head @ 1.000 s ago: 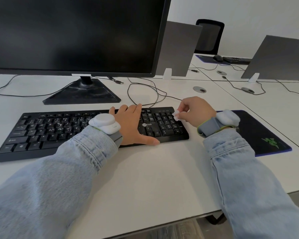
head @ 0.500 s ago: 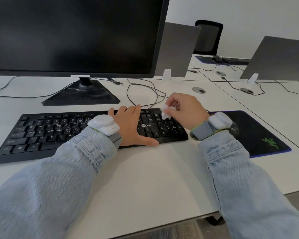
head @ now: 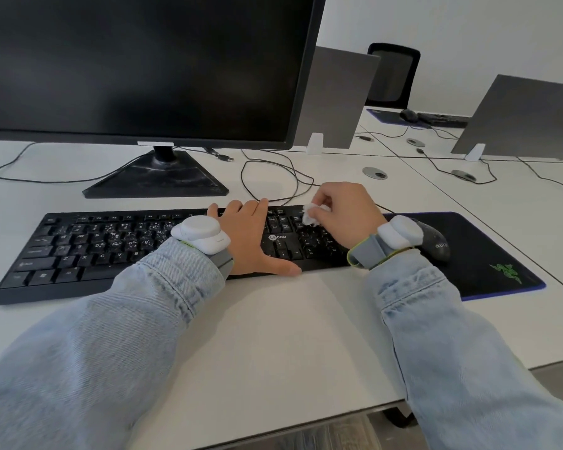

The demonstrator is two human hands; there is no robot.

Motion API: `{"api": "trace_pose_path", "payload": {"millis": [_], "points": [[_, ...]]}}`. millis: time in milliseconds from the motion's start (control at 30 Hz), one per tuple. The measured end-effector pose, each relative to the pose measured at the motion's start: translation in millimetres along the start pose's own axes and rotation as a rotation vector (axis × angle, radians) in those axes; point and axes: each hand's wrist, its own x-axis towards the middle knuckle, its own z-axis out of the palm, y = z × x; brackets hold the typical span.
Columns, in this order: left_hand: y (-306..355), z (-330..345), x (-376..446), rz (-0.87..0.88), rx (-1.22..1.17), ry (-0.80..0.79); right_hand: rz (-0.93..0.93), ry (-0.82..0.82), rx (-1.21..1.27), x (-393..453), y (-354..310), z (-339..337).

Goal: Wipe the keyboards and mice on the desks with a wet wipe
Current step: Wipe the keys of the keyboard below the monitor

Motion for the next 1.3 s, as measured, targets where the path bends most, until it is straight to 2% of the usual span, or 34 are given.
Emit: {"api": "trace_pose_path", "payload": {"millis": [67,133,333,467,533,600,867,933,1167,1300], "points": [[0,1,0,-0.006,0.004,0.003,-0.08,-0.065,0.031,-3,-14,8],[0,0,0,-0.005,-0.002,-0.01,-0.123,-0.114,-0.039,-3,-17,11],[-1,-2,0,0.006,-0.012,-0.027,0.075,-0.101,-0.261,2,16,-7],[-1,-2,1,0.005,-0.006,-0.038,-0.004,-0.059,-0.091,-3,4,-5],[-1,-2,1,0.01,0.0,-0.028,-0.084,-0.133,-0.006,-7,-9,0],[0,-2,0,0.009,0.008,-0.018,-0.131,-0.201,-0.028,-7,-14,4],[0,-5,0,0.017,0.014,-0.045,0.119,-0.221,-0.285,-3,10,-15],[1,-5,0,0.02,0.013,-0.044,0.134,-0.196,-0.332,-3,11,-14],[1,-3,0,0.008,0.02,-0.045,-0.131,-0.215,-0.063,-12,-23,6],[1,-5,0,0.015,0.026,-0.048,-0.079,-0.221,-0.11,-10,-14,0]]}}
